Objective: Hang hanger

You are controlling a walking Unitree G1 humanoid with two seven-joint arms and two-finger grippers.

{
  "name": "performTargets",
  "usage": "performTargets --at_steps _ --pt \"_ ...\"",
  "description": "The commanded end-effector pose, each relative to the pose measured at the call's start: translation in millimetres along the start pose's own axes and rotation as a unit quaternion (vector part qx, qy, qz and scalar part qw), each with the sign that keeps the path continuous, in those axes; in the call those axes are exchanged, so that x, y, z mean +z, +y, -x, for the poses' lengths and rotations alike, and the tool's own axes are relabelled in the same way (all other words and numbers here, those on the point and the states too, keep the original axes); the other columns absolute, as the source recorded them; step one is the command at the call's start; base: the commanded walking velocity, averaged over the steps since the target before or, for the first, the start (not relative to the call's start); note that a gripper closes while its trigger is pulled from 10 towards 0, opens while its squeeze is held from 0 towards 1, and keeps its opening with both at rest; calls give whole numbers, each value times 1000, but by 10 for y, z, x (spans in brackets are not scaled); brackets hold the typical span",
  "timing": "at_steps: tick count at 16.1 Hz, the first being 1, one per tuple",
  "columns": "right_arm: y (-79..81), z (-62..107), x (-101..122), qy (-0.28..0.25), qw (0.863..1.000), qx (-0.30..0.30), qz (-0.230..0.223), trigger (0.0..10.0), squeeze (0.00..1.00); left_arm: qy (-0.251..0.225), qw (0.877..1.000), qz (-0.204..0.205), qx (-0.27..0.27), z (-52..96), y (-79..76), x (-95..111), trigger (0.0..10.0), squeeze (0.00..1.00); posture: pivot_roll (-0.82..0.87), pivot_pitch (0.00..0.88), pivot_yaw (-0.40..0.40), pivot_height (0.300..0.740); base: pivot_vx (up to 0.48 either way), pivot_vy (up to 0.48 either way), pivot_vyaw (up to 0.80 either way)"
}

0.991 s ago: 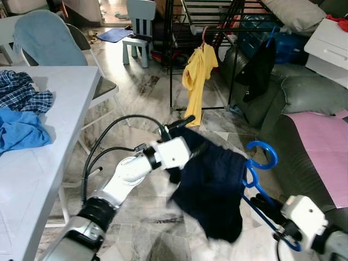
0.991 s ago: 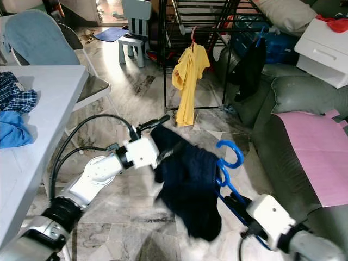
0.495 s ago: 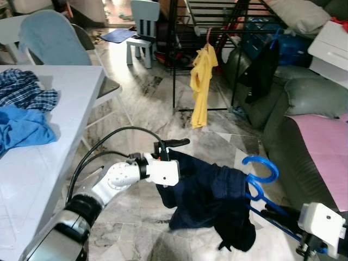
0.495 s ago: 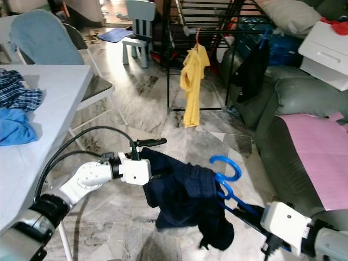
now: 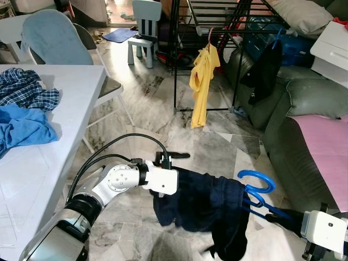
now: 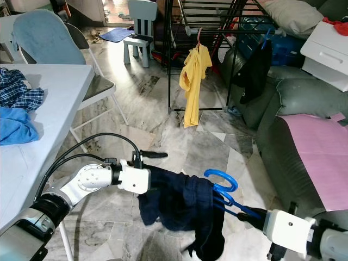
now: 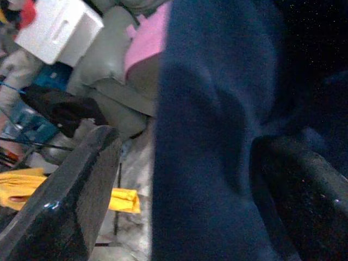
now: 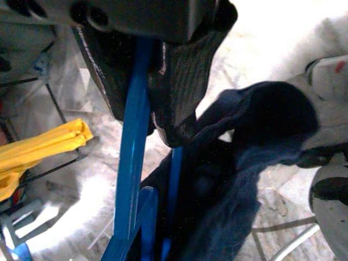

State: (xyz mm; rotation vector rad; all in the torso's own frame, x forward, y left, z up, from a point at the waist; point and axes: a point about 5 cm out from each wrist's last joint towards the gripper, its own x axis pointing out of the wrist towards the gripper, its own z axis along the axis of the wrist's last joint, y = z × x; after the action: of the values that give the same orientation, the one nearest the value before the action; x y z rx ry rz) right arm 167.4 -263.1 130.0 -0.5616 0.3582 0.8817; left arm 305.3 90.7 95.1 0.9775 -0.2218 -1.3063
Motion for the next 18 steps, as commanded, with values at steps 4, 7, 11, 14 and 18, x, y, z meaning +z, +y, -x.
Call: performTargets --at_steps 4,7,11,14,18 --pt "-81 -10 -10 13 998 -13 63 10000 0 2 1000 7 -19 1 84 -2 0 0 1 0 -45 740 0 0 0" --pt "-101 -27 -9 15 997 -15 80 10000 0 2 1000 22 -17 -24 100 3 0 0 0 0 -45 740 0 0 0" --pt "-103 -73 -14 9 996 -21 88 10000 0 14 998 35 -55 -64 2 -25 0 0 1 0 -41 740 0 0 0" --pt "-102 -105 -18 4 995 -25 93 10000 0 14 997 40 -68 -99 -46 -20 0 0 -2 0 -38 740 0 0 0" --pt "-107 -151 -17 -4 995 -37 98 10000 0 7 997 45 -65 -115 -20 1 0 0 0 0 -38 740 0 0 0"
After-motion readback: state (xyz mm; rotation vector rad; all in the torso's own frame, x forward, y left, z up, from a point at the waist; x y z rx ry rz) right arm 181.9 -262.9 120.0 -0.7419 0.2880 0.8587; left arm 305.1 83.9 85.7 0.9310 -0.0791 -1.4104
